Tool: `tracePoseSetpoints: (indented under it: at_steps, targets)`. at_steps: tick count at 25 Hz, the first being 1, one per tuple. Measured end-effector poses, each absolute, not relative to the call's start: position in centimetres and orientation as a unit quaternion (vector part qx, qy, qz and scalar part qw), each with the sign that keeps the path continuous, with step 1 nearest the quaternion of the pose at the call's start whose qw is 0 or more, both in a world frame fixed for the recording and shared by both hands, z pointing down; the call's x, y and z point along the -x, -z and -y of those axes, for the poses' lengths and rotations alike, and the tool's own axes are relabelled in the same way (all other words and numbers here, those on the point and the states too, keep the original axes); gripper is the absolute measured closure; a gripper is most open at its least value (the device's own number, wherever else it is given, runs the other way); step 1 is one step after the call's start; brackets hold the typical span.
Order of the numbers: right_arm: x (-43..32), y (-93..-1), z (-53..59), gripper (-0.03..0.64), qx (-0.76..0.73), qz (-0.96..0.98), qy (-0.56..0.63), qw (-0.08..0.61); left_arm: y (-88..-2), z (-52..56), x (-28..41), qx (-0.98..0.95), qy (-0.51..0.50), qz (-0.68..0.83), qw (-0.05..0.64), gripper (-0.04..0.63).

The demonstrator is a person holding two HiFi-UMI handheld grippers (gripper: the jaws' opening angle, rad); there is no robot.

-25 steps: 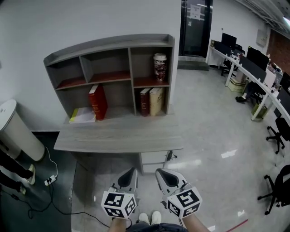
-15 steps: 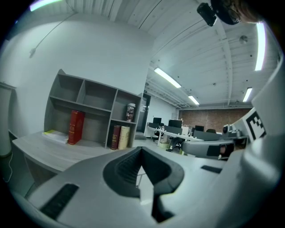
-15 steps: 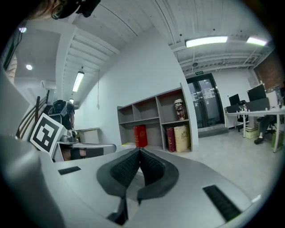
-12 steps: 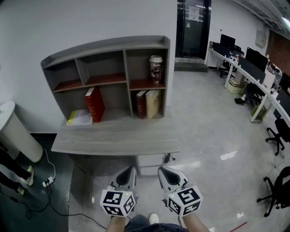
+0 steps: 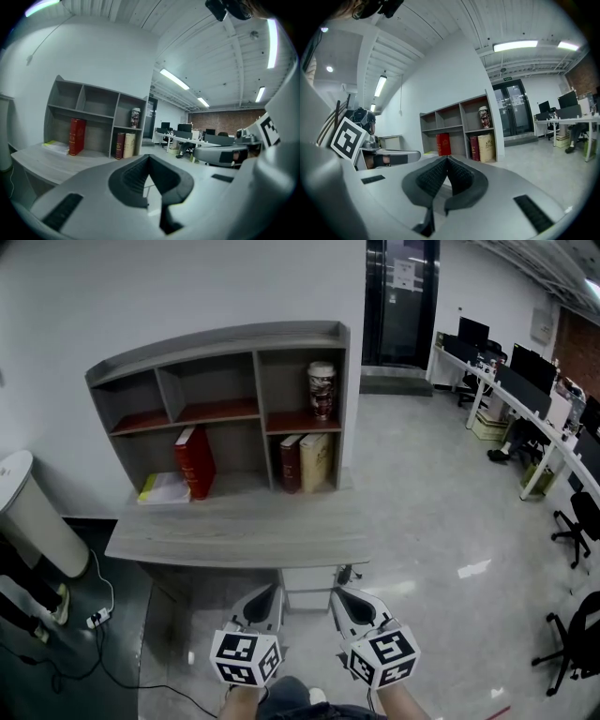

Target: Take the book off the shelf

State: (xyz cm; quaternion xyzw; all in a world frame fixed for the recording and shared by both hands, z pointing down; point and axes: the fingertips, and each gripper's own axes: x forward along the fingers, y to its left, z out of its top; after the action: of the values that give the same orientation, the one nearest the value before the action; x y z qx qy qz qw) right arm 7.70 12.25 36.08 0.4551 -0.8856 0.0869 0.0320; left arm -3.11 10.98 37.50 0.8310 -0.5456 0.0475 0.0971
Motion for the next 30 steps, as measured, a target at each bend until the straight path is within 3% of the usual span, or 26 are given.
tracePoseSetpoints:
  at_steps: [30]
  targets:
    - [-7.0, -39.6, 0.7, 0.609, -0.476, 0.868, -0.126, 0.061, -40.1, 3.7, 3.2, -0.842, -0.086, 0.519, 0.115, 0.584]
